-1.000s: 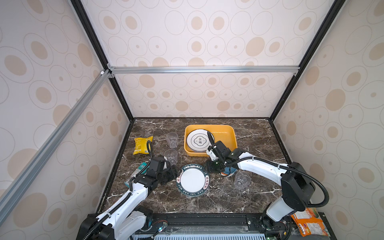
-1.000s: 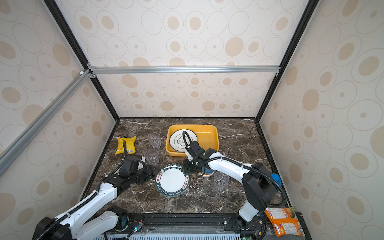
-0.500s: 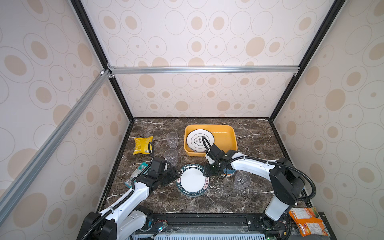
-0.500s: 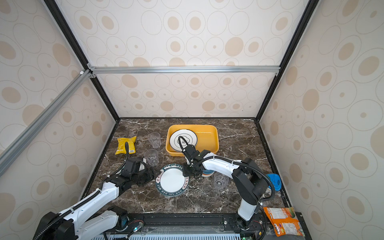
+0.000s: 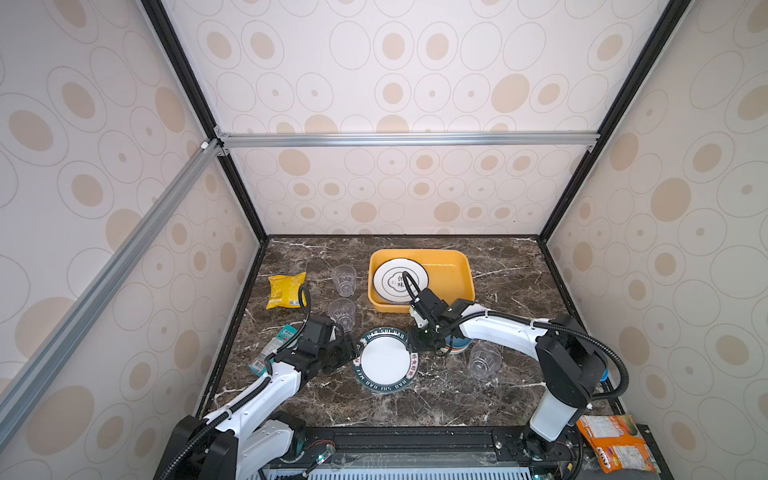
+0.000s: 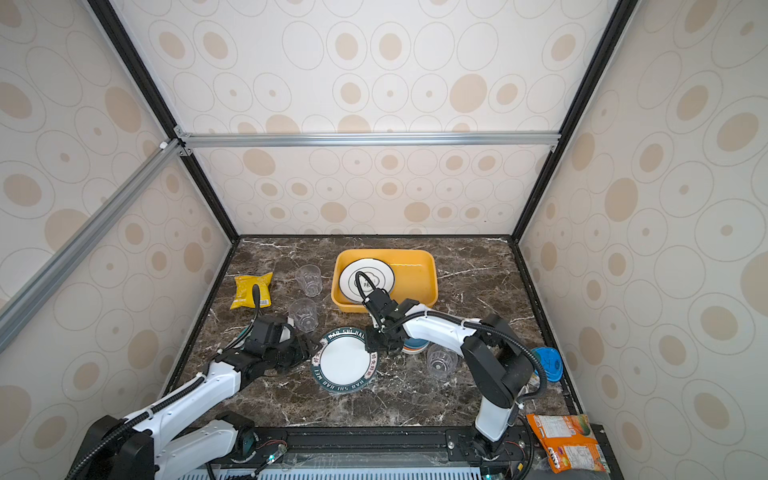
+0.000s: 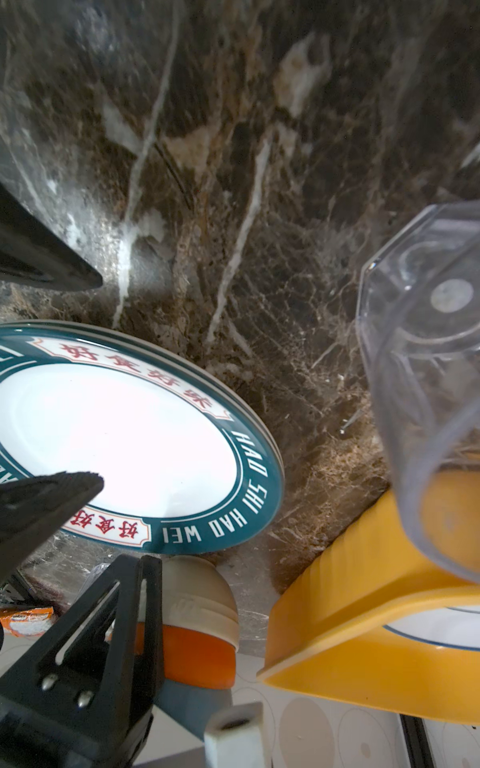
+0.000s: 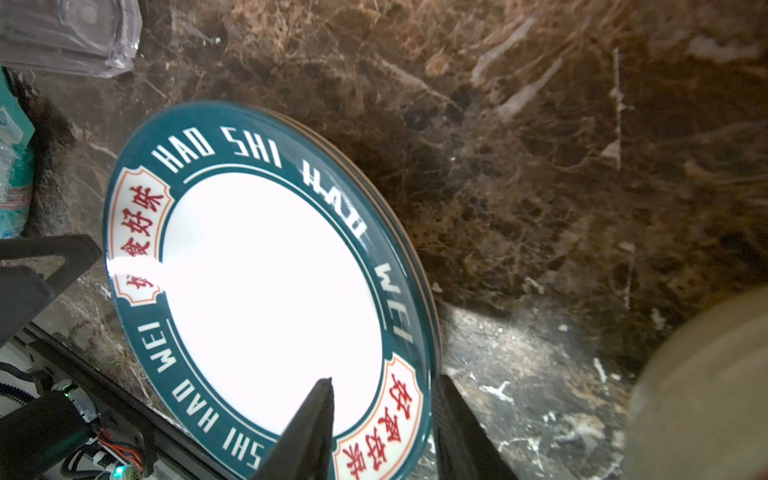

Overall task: Place the mixed dishes into the plastic bin
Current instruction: 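Pinch the rim of the top teal-rimmed plate with the right gripper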

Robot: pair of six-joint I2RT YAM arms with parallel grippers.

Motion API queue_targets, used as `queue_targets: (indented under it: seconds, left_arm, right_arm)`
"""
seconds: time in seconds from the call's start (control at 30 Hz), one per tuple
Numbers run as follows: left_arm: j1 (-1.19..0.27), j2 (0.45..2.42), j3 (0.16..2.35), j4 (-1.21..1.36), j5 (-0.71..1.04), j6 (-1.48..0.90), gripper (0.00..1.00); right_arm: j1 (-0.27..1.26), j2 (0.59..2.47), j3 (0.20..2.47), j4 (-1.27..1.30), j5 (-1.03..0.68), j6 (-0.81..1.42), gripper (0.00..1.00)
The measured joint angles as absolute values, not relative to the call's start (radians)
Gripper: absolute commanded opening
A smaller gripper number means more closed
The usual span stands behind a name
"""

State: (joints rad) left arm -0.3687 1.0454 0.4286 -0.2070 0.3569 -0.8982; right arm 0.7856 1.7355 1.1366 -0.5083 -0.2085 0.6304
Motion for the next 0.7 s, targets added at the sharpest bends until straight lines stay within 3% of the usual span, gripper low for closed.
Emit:
queue_targets:
  seconds: [0.7]
  left_arm:
    - [-0.372, 1.057, 0.418, -0.195, 0.357, -0.900, 0.67]
  right_arm:
    - [0.786, 1.763, 1.152, -0.507, -0.214, 0.629, 0.42]
